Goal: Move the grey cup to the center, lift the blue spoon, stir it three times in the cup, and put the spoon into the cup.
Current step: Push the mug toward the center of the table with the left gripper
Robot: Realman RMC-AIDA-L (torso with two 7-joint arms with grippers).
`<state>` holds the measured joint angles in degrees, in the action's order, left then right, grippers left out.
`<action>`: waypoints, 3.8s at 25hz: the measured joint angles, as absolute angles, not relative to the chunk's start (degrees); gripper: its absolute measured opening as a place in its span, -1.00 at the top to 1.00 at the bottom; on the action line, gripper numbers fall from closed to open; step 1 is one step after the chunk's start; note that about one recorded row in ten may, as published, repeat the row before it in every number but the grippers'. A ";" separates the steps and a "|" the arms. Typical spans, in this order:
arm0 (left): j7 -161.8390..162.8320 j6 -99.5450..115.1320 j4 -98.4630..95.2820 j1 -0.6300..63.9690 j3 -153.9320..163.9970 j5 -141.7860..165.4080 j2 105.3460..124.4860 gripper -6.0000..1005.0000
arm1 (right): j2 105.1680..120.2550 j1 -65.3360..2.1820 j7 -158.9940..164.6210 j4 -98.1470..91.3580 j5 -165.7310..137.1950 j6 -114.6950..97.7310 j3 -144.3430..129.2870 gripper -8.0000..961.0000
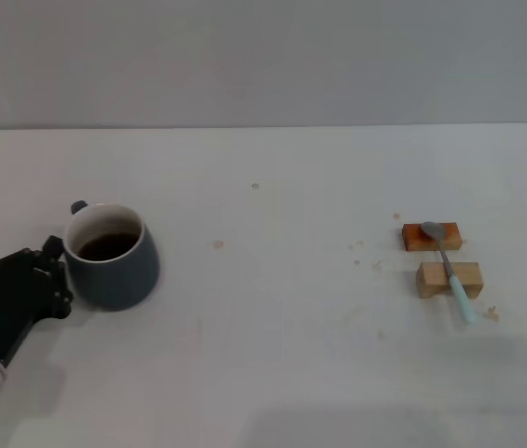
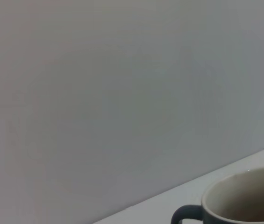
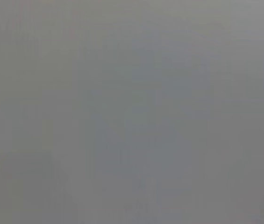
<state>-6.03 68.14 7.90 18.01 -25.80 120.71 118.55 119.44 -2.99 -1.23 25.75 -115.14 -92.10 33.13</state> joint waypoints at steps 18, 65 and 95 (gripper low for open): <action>-6.07 68.99 11.29 17.80 -19.92 120.40 118.55 0.99 | 119.44 -2.99 -1.18 25.75 -115.13 -92.11 33.13 -0.57; -5.88 68.19 15.21 22.15 -13.01 120.37 118.89 0.99 | 119.44 -3.43 -1.14 25.71 -114.97 -92.01 32.03 -0.57; -6.09 73.79 15.63 17.56 -13.46 120.16 118.54 0.99 | 119.57 -3.17 -1.15 25.66 -114.78 -92.11 31.57 -0.56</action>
<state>-6.09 73.79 15.63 17.56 -13.46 120.16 118.54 119.57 -3.17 -1.14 25.66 -114.78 -92.11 31.57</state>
